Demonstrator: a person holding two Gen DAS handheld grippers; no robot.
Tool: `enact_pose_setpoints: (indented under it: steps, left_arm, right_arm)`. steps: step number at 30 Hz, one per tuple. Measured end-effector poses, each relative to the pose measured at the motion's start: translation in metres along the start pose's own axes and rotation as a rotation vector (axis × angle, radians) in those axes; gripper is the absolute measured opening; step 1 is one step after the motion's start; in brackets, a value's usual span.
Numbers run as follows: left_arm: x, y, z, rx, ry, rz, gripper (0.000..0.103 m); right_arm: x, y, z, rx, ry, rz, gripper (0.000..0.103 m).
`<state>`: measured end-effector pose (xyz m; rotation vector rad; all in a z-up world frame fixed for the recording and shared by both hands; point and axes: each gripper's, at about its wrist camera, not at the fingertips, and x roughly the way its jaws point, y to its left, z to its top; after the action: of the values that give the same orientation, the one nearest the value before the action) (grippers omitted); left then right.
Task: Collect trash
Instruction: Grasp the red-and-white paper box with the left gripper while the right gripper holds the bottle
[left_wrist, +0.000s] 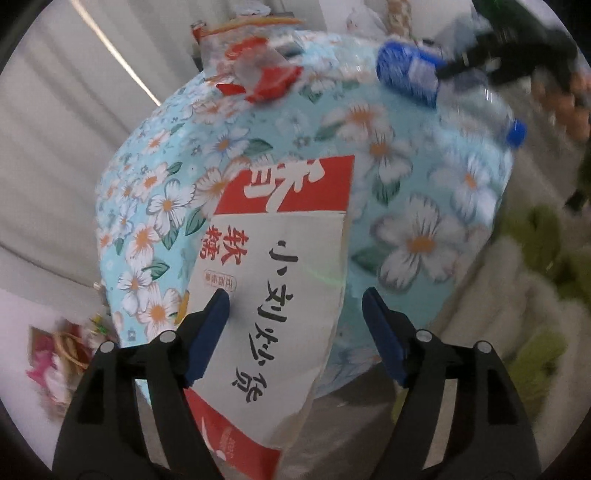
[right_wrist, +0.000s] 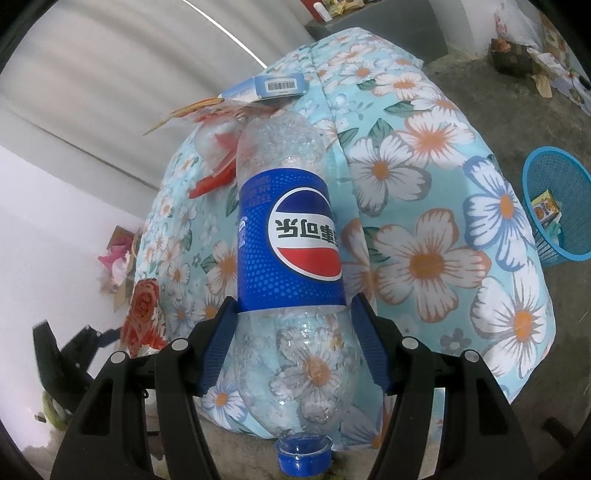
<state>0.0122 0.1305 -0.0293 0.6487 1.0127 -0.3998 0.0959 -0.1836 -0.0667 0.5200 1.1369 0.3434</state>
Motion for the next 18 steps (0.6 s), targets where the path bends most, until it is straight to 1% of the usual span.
enact_pose_setpoints:
  steps: [1,3,5,6,9,12,13,15,17,18]
  left_arm:
    - [0.002,-0.005,-0.001,0.024,-0.001,0.034,0.070]
    - [0.008,-0.016,-0.005,0.096,0.002,0.161,0.068]
    - [0.011,-0.019,-0.006,0.113,0.008,0.235,0.062]
    - [0.013,-0.017,-0.006,0.104,0.010,0.257,0.061]
    - [0.017,-0.015,-0.005,0.078,0.017,0.263,0.058]
    - [0.025,-0.023,-0.008,0.133,0.022,0.324,0.055]
    - [0.027,-0.025,-0.008,0.141,0.022,0.331,0.048]
    - [0.026,-0.024,-0.007,0.125,0.016,0.327,0.045]
    - [0.020,-0.023,-0.002,0.110,-0.005,0.328,0.038]
    - [0.013,-0.021,0.002,0.094,-0.025,0.318,0.037]
  right_arm:
    - [0.000,0.000,0.000,0.002,0.000,-0.001,0.062]
    - [0.001,0.001,0.000,0.002,-0.001,-0.004,0.062]
    - [0.001,0.002,-0.001,-0.001,-0.001,-0.010,0.062]
    - [0.001,0.002,0.000,-0.002,0.000,-0.011,0.062]
    - [0.002,0.003,0.000,-0.003,0.001,-0.014,0.062]
    - [0.002,0.003,0.000,-0.003,-0.001,-0.014,0.062]
    - [0.002,0.003,0.000,-0.003,-0.001,-0.013,0.062]
    - [0.001,0.003,0.001,0.001,-0.002,-0.010,0.062]
    - [0.000,0.003,0.000,-0.001,-0.006,-0.013,0.062]
    - [-0.002,0.003,0.000,-0.004,-0.009,-0.019,0.061]
